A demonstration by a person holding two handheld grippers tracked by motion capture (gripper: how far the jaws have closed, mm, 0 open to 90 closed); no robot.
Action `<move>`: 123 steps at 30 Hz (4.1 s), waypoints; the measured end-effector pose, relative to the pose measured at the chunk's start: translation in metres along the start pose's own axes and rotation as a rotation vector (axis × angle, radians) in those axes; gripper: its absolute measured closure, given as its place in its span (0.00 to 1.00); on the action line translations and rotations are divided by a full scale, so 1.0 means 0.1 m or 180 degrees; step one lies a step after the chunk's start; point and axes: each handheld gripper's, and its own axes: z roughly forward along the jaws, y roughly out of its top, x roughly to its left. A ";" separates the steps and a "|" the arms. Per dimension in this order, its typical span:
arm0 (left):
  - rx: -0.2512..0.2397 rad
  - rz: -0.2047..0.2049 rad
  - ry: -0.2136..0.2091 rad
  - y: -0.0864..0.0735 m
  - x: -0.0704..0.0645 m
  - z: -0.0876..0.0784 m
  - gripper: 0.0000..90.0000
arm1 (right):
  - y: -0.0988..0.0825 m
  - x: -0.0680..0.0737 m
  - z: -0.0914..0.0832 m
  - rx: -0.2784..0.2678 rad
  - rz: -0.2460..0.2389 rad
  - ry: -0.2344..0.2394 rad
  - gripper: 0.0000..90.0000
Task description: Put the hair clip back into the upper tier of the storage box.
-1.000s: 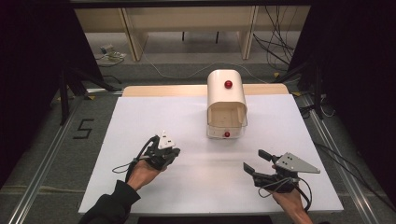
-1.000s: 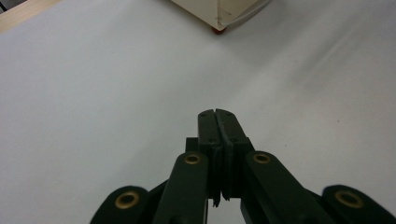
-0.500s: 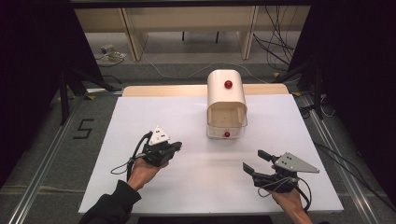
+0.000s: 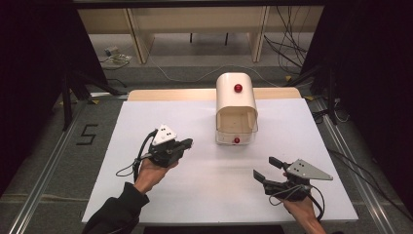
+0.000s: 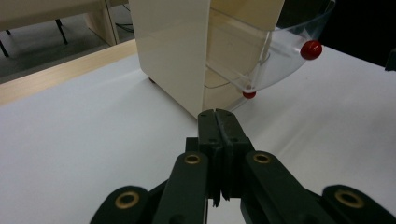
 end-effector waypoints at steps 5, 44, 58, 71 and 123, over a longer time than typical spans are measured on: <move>-0.0073 -0.0027 -0.0015 0.07 0.00 -0.02 0.99 | 0.00 0.00 0.00 0.0003 0.0001 0.0004 0.29; -0.0383 -0.0186 -0.0150 0.42 0.00 0.16 0.99 | 0.00 0.01 0.00 0.0004 0.0015 0.0018 0.29; -0.0436 -0.0152 -0.0181 0.58 -0.06 0.24 0.99 | 0.00 0.00 0.00 -0.0004 0.0011 0.0025 0.29; -0.0446 -0.0113 -0.0241 0.70 -0.17 0.36 0.99 | 0.00 0.00 0.00 -0.0004 0.0019 0.0034 0.29; -0.0392 -0.0098 -0.0266 0.95 -0.42 0.77 0.98 | -0.01 0.01 0.00 0.0002 0.0001 0.0051 0.29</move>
